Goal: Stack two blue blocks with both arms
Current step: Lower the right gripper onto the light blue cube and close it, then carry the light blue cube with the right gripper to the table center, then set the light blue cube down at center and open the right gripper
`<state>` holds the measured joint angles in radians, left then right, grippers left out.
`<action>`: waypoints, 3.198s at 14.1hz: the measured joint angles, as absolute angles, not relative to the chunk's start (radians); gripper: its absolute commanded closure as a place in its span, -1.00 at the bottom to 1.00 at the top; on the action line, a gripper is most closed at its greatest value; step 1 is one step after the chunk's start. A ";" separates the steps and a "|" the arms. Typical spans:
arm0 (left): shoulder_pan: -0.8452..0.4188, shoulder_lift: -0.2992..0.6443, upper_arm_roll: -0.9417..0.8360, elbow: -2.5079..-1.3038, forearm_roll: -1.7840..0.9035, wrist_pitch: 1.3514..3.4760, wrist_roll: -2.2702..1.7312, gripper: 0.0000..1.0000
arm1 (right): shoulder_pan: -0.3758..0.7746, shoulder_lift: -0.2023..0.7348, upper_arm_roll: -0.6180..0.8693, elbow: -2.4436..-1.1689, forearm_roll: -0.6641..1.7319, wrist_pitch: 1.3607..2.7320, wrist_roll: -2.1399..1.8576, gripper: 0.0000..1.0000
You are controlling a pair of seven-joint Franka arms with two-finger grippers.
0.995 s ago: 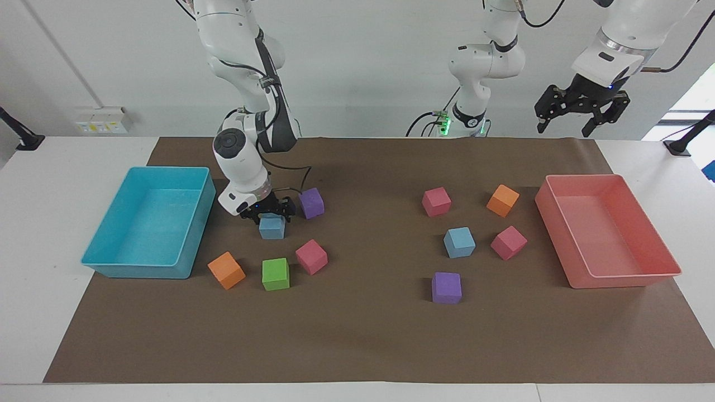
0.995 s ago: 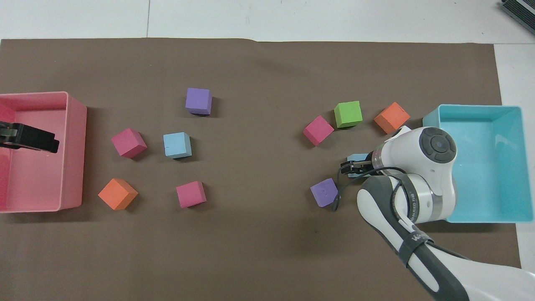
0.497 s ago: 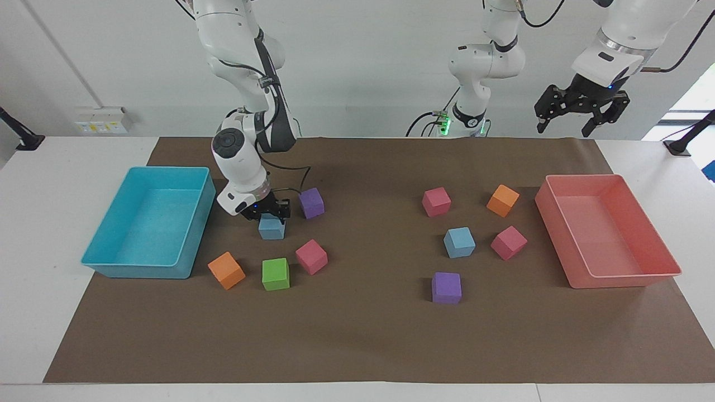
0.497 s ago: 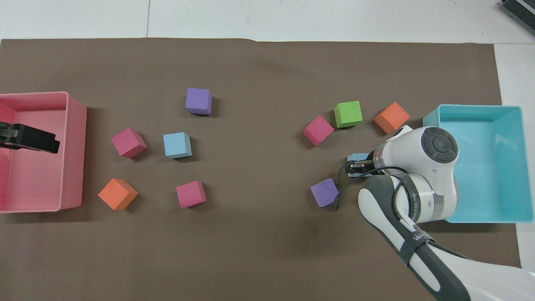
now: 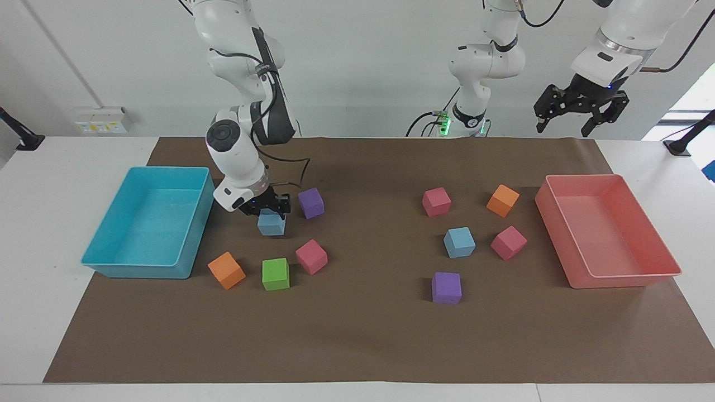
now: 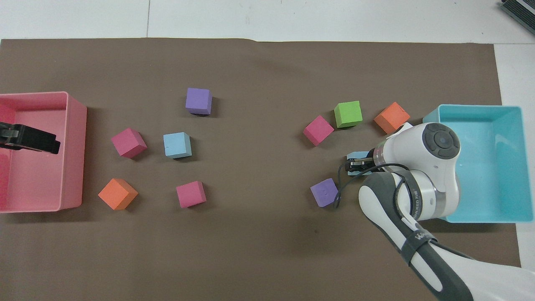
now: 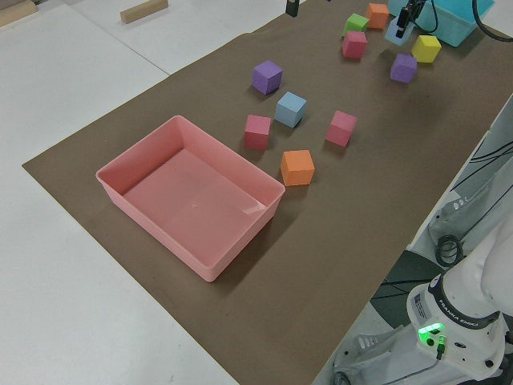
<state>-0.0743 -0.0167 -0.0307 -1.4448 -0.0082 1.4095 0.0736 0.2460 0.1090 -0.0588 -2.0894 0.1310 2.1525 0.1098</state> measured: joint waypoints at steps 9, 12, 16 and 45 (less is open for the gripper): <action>-0.074 -0.017 -0.032 -1.446 -0.008 1.410 0.074 -1.00 | 0.315 0.061 -0.055 -1.953 0.130 1.996 0.250 1.00; -0.074 -0.017 -0.032 -1.446 -0.008 1.410 0.074 -1.00 | 0.381 0.099 -0.051 -1.902 0.130 1.996 0.340 1.00; -0.074 -0.017 -0.032 -1.446 -0.008 1.410 0.074 -1.00 | 0.480 0.206 -0.048 -1.788 0.130 1.997 0.504 1.00; -0.074 -0.017 -0.033 -1.447 -0.008 1.448 0.074 -1.00 | 0.617 0.527 -0.012 -1.614 0.108 2.134 0.540 1.00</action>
